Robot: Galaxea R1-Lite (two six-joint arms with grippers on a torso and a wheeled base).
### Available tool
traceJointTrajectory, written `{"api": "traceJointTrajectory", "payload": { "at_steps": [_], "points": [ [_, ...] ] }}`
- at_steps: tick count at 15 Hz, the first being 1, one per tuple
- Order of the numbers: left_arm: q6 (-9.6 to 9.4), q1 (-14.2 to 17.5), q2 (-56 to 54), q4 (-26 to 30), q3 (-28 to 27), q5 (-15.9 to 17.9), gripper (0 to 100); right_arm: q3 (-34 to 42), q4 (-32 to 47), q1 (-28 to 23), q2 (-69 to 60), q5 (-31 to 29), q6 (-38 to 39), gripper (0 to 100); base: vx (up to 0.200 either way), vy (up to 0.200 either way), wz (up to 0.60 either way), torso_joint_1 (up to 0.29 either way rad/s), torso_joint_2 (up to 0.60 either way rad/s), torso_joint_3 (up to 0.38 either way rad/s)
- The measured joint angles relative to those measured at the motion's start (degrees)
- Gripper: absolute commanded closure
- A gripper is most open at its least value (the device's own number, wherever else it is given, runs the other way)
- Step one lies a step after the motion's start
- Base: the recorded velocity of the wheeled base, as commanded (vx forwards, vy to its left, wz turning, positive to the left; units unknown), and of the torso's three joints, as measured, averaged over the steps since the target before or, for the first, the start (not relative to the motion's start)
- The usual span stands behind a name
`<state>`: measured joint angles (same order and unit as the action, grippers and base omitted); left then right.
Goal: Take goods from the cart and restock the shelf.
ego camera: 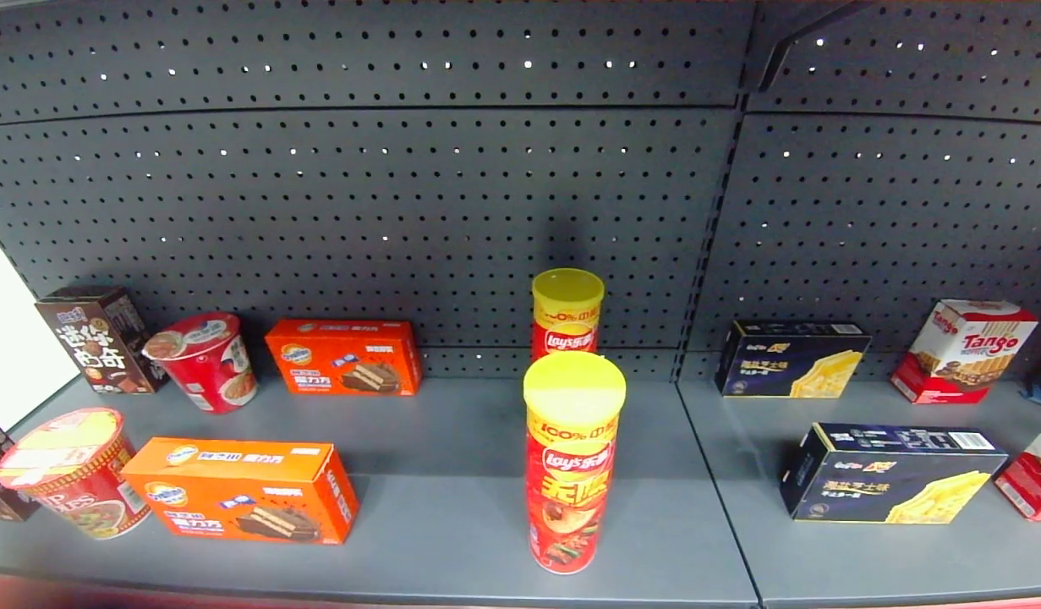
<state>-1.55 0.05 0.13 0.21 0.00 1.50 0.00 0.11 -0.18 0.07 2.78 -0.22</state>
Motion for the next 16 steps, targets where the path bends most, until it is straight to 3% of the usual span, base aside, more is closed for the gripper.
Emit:
{"api": "traceJointTrajectory", "payload": {
  "at_steps": [16],
  "points": [
    [-0.22, 0.0, 0.0, 0.0, 0.0, 0.1, 0, 0.0, 0.0, 0.0, 0.0, 0.0, 0.0, 0, 0.000, 0.000, 0.00, 0.000, 0.00, 0.000]
  ]
}}
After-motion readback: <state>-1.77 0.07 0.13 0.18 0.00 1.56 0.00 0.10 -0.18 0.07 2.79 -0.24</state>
